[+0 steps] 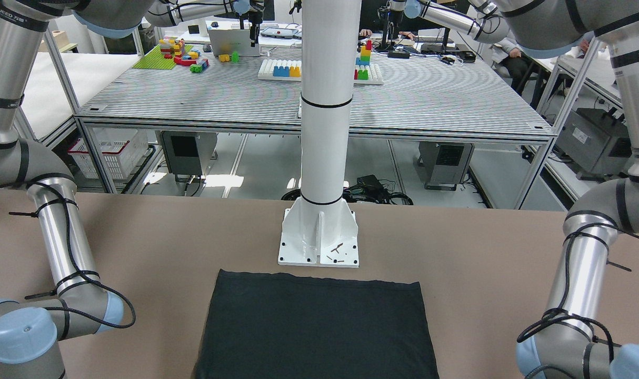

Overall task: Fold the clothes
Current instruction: 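Move both grippers in toward the shirt's sleeves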

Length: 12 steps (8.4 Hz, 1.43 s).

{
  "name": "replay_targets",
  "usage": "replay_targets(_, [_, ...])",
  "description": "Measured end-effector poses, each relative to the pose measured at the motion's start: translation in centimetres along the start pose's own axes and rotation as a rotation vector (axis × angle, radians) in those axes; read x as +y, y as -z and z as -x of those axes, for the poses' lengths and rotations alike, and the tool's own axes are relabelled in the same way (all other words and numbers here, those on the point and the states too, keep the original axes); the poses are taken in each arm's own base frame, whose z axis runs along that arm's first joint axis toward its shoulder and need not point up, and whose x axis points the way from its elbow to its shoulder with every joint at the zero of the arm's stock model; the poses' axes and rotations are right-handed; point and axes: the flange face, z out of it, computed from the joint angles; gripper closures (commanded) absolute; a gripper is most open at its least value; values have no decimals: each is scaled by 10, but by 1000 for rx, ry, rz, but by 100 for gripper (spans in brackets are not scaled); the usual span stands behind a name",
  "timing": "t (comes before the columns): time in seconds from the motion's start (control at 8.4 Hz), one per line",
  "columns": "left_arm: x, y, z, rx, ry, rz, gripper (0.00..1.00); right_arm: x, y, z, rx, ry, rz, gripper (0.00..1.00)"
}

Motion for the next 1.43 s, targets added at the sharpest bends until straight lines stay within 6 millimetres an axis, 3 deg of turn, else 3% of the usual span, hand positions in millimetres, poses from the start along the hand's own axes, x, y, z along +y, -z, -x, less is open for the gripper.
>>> replay_targets(0.59, [0, 0, 0, 0, -1, 0, 6, 4, -30, 15, 22, 4, 29, 8])
replay_targets(0.71, [0, -1, 0, -1, -1, 0, 6, 5, -33, 17, 25, 4, 30, 18])
replay_targets(0.83, [-1, 0, -1, -3, -1, -3, 6, 7, -35, 18, 29, -2, 30, 39])
replay_targets(1.19, [-7, 2, -6, -1, 3, -12, 6, 13, -39, 27, 27, -69, 33, 90])
replay_targets(1.31, [-9, 2, -7, -1, 12, -13, 6, 14, -39, 27, 27, -75, 33, 98])
replay_targets(1.43, [-10, 3, -8, 0, 19, -14, 6, 15, -39, 27, 28, -78, 34, 99])
